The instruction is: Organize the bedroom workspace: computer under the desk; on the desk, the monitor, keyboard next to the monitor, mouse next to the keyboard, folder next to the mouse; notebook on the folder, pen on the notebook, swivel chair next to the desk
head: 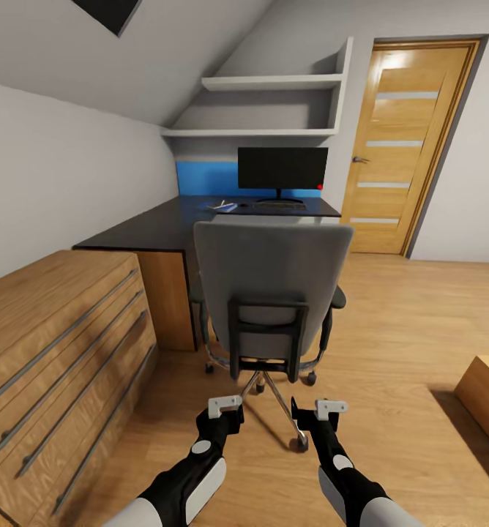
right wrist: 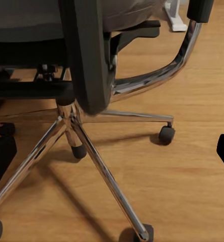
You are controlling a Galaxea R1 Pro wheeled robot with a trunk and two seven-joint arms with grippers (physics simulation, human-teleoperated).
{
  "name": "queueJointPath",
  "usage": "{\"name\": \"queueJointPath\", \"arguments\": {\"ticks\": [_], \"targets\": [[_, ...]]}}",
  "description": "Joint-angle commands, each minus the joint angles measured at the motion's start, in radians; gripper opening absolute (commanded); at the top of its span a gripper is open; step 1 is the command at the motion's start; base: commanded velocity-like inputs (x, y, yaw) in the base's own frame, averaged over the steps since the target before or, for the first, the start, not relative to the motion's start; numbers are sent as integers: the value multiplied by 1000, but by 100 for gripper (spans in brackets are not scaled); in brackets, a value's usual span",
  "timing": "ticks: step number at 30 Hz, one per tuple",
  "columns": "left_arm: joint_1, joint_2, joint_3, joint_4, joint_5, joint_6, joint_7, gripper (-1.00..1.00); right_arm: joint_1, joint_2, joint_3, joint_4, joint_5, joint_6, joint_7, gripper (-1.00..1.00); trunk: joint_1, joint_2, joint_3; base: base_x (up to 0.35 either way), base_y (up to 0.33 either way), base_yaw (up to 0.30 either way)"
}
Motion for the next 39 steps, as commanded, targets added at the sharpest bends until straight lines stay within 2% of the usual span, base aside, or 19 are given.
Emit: {"name": "queueJointPath", "arguments": {"ticks": [1,4,7,15,22,24,39], "targets": [[-1,0,-6,2,10,-7,6,100,-1,1,-4,1,4,-5,-2,100,4,-8,-4,0,0,0],[-1,0,-6,2,10,-7,9,100,-1,1,-3,0,4,-9,-3,100,15,-29,-14,0,0,0],[-1,0,-6,2,11,-11,38,100,-1,2,-3,0,4,-11,-4,100,27,-50,-23,0,0,0],[-1,0,-6,2,11,-12,45,100,-1,3,-2,0,5,-11,-4,100,57,-106,-48,0,0,0],[-1,0,-7,10,9,-11,42,100,-1,2,-2,1,4,-11,-4,100,57,-106,-48,0,0,0],[-1,5,-8,35,8,-12,39,100,-1,2,-2,1,5,-11,-4,100,57,-106,-48,80,0,0],[-1,6,-9,46,7,-9,36,100,-1,2,-2,2,5,-12,-1,100,57,-106,-48,287,0,0]]}}
